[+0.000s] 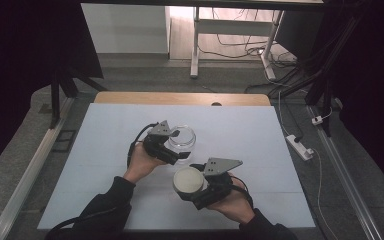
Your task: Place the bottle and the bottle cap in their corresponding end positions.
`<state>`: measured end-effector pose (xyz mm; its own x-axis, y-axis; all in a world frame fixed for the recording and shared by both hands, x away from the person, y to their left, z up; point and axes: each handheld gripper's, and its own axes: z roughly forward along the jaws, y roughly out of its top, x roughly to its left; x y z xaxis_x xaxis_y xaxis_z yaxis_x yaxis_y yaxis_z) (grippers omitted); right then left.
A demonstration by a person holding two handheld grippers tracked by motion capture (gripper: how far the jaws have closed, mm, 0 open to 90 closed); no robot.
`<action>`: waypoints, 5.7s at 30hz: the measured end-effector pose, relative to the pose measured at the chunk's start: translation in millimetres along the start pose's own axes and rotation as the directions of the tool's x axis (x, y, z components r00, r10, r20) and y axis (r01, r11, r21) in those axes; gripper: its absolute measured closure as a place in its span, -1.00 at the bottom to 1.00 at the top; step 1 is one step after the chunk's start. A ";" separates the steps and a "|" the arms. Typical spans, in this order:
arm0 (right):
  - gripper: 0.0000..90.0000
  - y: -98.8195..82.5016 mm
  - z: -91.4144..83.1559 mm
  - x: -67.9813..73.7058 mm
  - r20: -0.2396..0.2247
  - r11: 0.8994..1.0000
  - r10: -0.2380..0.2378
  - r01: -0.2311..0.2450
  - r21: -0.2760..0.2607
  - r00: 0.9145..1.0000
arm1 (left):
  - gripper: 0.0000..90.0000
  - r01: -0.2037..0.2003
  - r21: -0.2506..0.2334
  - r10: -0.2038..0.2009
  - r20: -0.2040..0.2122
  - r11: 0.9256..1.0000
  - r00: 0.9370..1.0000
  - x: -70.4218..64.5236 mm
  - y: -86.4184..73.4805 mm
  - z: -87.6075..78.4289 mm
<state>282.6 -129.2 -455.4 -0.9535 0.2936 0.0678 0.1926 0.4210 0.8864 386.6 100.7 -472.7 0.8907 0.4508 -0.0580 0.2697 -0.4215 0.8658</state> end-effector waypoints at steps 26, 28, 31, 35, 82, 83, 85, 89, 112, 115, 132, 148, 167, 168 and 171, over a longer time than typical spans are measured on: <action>-0.84 -24.9 33.1 -16.9 0.034 1.000 -0.011 0.011 0.013 0.999 | -0.83 0.005 0.009 -0.004 -0.032 1.000 0.999 19.8 -11.4 28.5; -0.84 -27.7 37.3 -18.1 0.034 1.000 -0.010 0.009 0.015 0.999 | -0.83 -0.002 0.012 0.002 -0.031 1.000 1.000 21.3 -13.5 29.8; -0.84 -29.7 40.1 -18.5 0.030 1.000 -0.009 0.008 0.020 1.000 | -0.83 0.000 0.011 0.000 -0.027 1.000 1.000 23.7 -17.1 31.6; -0.84 -34.5 45.3 -19.1 0.026 0.999 -0.014 0.013 0.035 1.000 | -0.83 -0.003 0.022 0.003 -0.033 1.000 0.999 24.2 -21.5 36.1; -0.91 -52.9 72.0 -30.4 0.090 0.980 0.013 -0.031 0.199 0.996 | -0.86 -0.010 0.028 0.011 -0.060 1.000 0.998 38.7 -35.5 41.1; -0.92 -52.8 71.9 -30.5 0.088 0.980 0.014 -0.031 0.198 0.996 | -0.87 0.004 0.029 -0.002 -0.063 1.000 0.998 38.5 -35.1 41.6; -0.94 -52.8 71.9 -30.0 0.088 0.980 0.010 -0.028 0.199 0.996 | -0.87 0.031 0.038 -0.028 -0.062 0.999 0.998 38.2 -34.4 42.1; -0.96 -52.5 71.3 -29.7 0.083 0.980 0.003 -0.019 0.196 0.997 | -0.89 0.046 0.042 -0.044 -0.056 0.998 0.997 38.5 -34.2 40.9; -1.00 -44.5 59.6 -28.0 0.084 0.988 0.034 -0.046 0.148 0.996 | -1.00 0.112 0.016 -0.112 -0.035 0.994 0.993 37.4 -36.8 11.1; -1.00 -44.0 56.6 -28.2 0.091 0.989 0.041 -0.054 0.136 0.995 | -1.00 0.117 0.016 -0.117 -0.036 0.993 0.993 35.4 -37.3 7.5; -1.00 -43.4 41.1 -27.4 0.131 0.991 0.044 -0.059 0.118 0.990 | -1.00 0.117 0.039 -0.115 -0.051 0.992 0.992 15.3 -38.2 -7.4; -1.00 -42.0 27.3 -27.2 0.152 0.990 0.047 -0.067 0.128 0.987 | -1.00 0.142 0.032 -0.141 -0.025 0.989 0.990 -3.4 -44.2 -31.9; -1.00 -40.3 -5.7 -26.9 0.194 0.990 0.087 -0.107 0.093 0.977 | -1.00 0.151 0.028 -0.150 -0.044 0.988 0.988 -39.1 -57.8 -68.6; -1.00 -40.8 -8.6 -27.2 0.201 0.990 0.092 -0.112 0.091 0.975 | -1.00 0.150 0.028 -0.148 -0.049 0.988 0.988 -41.3 -59.0 -70.7; -1.00 -42.8 -16.9 -28.1 0.216 0.990 0.098 -0.117 0.080 0.971 | -1.00 0.147 0.033 -0.145 -0.060 0.989 0.988 -48.4 -62.6 -76.8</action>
<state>297.2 -170.0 -487.5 -0.8574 0.5118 0.0535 0.3213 0.4511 0.8326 298.5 165.7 -485.9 0.8184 0.5538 -0.1531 0.4098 -0.3760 0.8311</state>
